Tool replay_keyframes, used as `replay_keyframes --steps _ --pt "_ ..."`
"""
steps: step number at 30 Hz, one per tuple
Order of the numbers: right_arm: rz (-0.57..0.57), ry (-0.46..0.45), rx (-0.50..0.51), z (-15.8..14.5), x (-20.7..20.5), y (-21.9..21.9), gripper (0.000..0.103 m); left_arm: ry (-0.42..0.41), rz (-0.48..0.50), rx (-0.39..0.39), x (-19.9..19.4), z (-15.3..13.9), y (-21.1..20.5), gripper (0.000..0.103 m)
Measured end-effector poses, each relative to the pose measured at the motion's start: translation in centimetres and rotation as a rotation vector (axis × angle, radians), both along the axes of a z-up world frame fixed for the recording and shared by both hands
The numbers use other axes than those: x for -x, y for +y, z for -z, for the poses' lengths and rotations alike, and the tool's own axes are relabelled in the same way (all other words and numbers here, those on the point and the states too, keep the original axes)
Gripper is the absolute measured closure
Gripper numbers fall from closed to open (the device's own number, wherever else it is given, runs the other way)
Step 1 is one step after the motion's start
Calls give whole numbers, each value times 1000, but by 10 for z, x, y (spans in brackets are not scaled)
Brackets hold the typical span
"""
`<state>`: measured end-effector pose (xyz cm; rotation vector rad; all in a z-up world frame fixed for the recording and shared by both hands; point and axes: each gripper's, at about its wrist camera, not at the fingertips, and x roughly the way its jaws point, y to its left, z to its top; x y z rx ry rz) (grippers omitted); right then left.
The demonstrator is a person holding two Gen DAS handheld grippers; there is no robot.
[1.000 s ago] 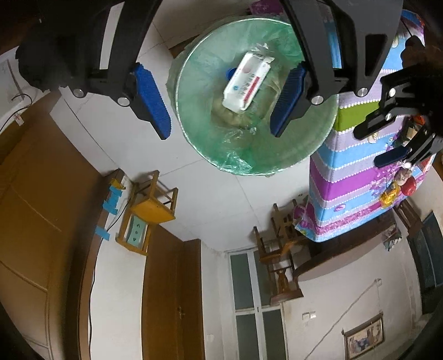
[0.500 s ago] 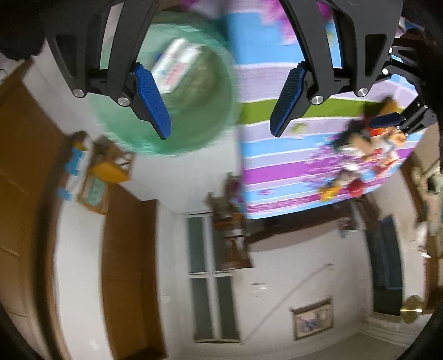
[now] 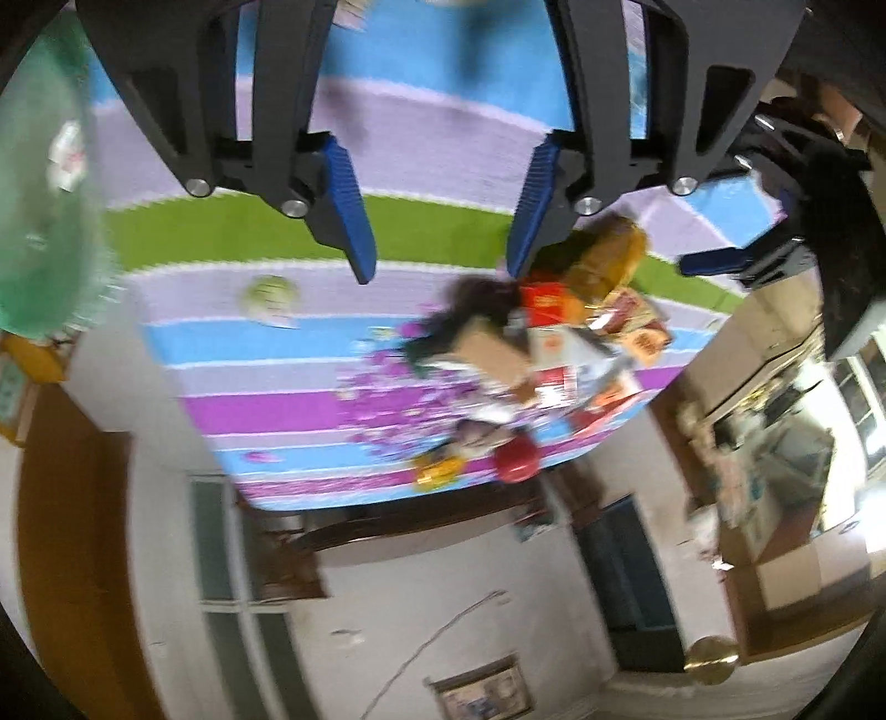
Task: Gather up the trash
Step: 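Return to the table and grasp the red cigarette pack with the right gripper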
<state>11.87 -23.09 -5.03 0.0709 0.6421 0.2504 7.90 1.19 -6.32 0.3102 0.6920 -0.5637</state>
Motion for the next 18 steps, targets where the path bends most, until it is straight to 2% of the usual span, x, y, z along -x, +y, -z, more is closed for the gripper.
replay_keyframes --steps 1,3,5,8,11,12,15,18 --pt "-18 2 4 -1 -2 6 57 0 0 15 -1 -2 4 23" --pt "-39 0 24 -4 -6 17 57 28 -18 109 -7 -11 27 23" --pt "-42 -1 44 -5 -10 23 57 42 -94 191 -17 -20 52 20" --pt "-52 22 50 0 -19 27 57 77 -349 287 -48 -31 96 13" --pt "-54 54 30 9 -26 28 57 233 -713 364 -98 -17 137 9" --pt "-58 58 23 12 -29 30 57 270 -787 384 -108 -12 144 9" --pt "-75 60 -1 16 -28 31 57 361 -936 382 -134 3 148 7" --pt "-81 64 -15 18 -28 30 55 388 -1017 337 -151 12 137 6"
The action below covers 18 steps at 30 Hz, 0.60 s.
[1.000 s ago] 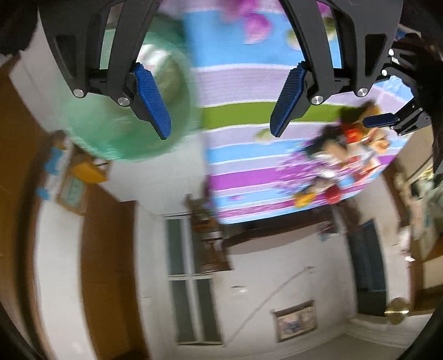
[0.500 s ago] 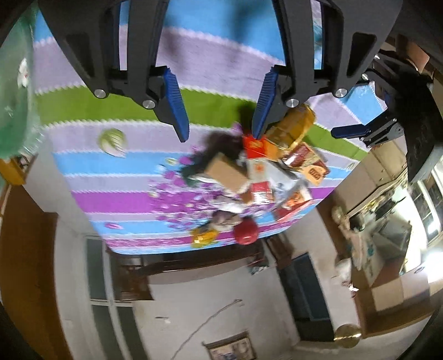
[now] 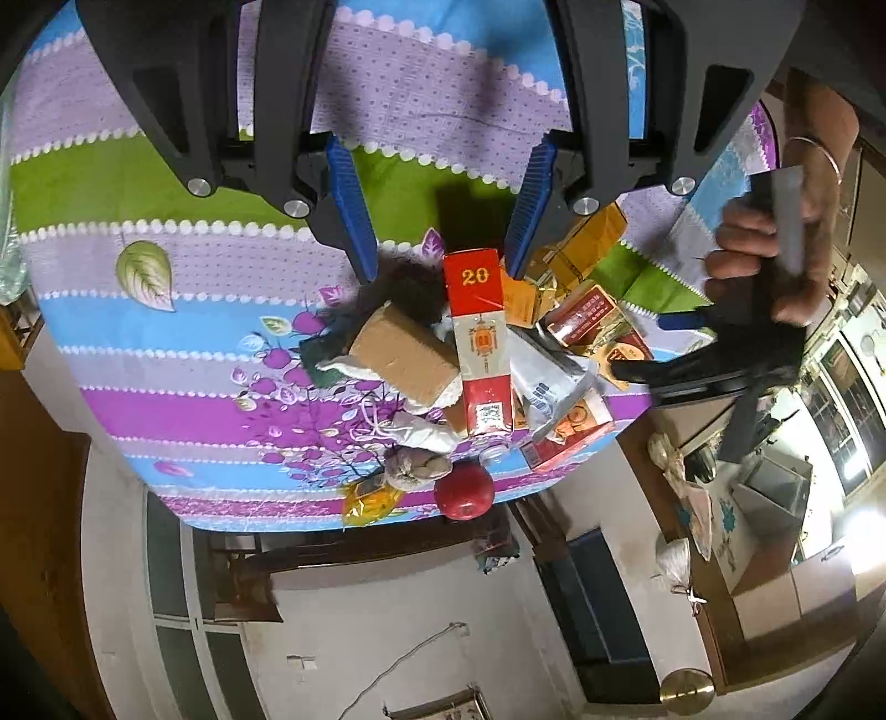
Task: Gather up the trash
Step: 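Return to the table and grasp the red cigarette pack with the right gripper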
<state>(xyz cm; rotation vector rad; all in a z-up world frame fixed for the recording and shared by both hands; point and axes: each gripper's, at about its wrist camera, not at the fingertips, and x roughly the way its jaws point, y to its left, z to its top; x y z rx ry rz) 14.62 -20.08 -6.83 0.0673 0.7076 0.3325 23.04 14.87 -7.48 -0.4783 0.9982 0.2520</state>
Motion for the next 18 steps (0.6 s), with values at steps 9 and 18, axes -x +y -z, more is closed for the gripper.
replay_keyframes --steps 9,18 --pt "-24 9 16 4 -7 6 55 2 -74 -111 -21 5 -18 5" --pt "-73 35 13 4 -23 13 61 -62 39 -107 8 4 -22 27"
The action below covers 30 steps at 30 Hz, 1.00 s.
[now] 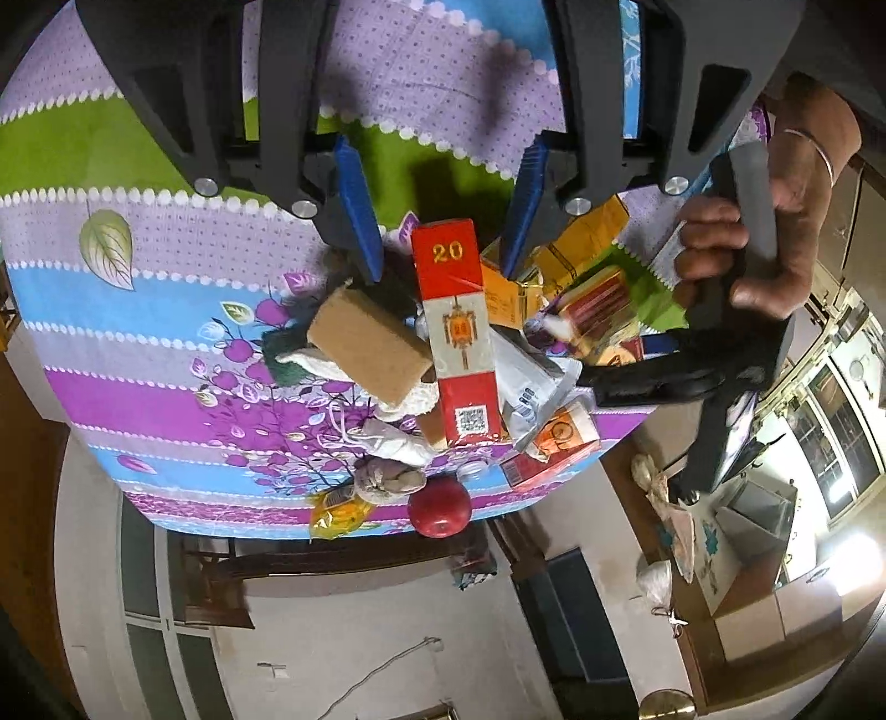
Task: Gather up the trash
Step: 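Return to the table and grasp the red cigarette pack with the right gripper, then grasp the orange Huatuo medicine box with the left gripper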
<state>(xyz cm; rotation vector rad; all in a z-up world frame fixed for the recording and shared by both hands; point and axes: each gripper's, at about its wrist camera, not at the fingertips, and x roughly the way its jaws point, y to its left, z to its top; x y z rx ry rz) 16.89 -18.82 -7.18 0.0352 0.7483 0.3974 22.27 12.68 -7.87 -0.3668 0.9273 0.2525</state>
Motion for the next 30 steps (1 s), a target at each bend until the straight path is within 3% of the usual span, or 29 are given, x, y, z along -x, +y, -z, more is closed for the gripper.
replay_keyframes --steps 3,4,5,8,16,30 --pt "-6 31 -34 3 -8 -4 62 -8 40 31 18 -1 8 31" --pt "-16 49 -47 5 -10 -5 67 -10 49 36 23 -1 10 32" --pt "-21 62 -53 7 -10 -5 79 -11 56 39 28 -2 13 33" --pt "-28 45 -55 4 -1 -3 80 -26 77 43 46 -8 22 34" --pt "49 -60 -51 -22 38 -16 81 -110 141 -38 84 -39 14 35" --pt "205 -194 -34 -52 98 -44 81 -238 404 -62 108 -96 -82 38"
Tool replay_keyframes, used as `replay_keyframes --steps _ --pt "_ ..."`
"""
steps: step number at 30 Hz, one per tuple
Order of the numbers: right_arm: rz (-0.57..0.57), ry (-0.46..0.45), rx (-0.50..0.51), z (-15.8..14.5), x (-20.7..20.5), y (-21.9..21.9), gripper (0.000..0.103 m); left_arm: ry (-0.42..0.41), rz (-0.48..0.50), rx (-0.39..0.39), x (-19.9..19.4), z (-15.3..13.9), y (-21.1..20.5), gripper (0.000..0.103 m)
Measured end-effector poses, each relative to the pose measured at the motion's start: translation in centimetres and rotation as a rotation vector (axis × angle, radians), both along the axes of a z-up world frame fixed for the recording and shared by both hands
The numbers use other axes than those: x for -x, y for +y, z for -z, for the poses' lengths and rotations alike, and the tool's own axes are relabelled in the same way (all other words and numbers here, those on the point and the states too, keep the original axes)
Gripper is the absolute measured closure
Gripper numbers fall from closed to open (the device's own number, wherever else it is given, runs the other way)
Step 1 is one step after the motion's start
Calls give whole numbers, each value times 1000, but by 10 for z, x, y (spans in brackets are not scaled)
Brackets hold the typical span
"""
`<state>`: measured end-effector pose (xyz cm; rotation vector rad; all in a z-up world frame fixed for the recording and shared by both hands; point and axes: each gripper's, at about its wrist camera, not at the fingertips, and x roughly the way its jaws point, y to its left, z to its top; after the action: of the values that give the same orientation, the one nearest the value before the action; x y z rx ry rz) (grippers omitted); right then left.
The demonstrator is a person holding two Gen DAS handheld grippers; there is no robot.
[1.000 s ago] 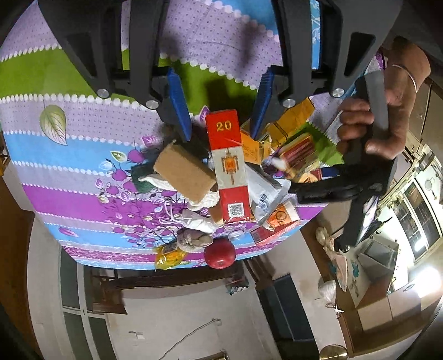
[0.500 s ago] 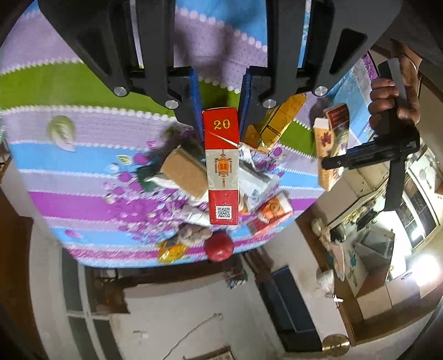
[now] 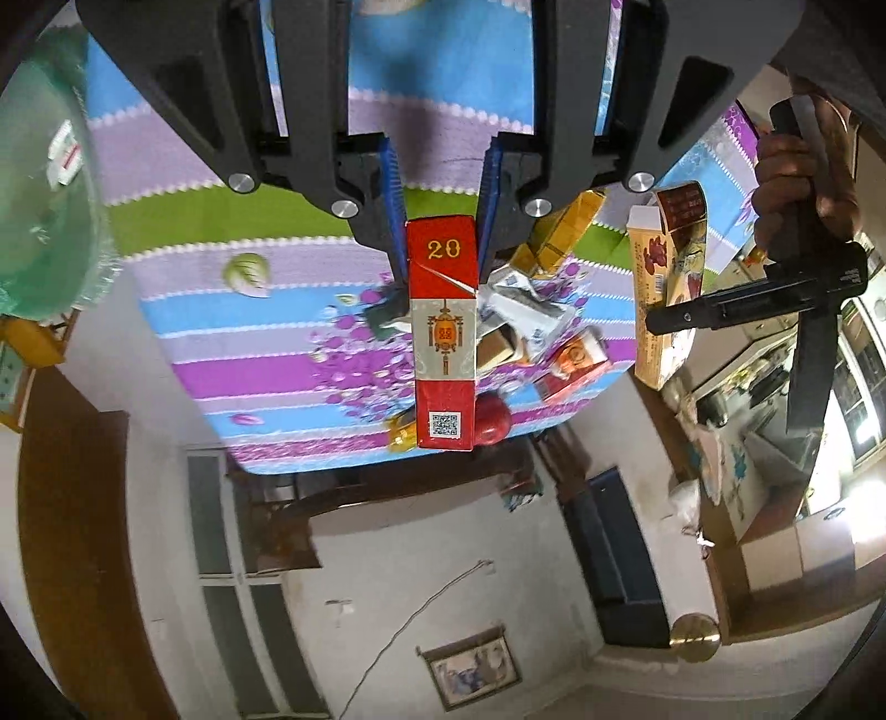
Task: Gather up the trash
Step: 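Grasp the orange Huatuo medicine box with the left gripper, then carry both boxes to the green basin and release them inside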
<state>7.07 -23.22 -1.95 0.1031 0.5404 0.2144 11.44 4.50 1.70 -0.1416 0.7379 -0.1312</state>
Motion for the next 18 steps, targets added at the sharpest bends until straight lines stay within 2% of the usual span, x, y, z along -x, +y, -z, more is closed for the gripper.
replay_keyframes --steps 11,18 --pt "147 -51 20 -11 34 -42 81 -33 252 -88 -2 -14 -125 38" --pt "234 -63 37 -17 54 -74 81 -57 349 -133 -4 -8 -193 38"
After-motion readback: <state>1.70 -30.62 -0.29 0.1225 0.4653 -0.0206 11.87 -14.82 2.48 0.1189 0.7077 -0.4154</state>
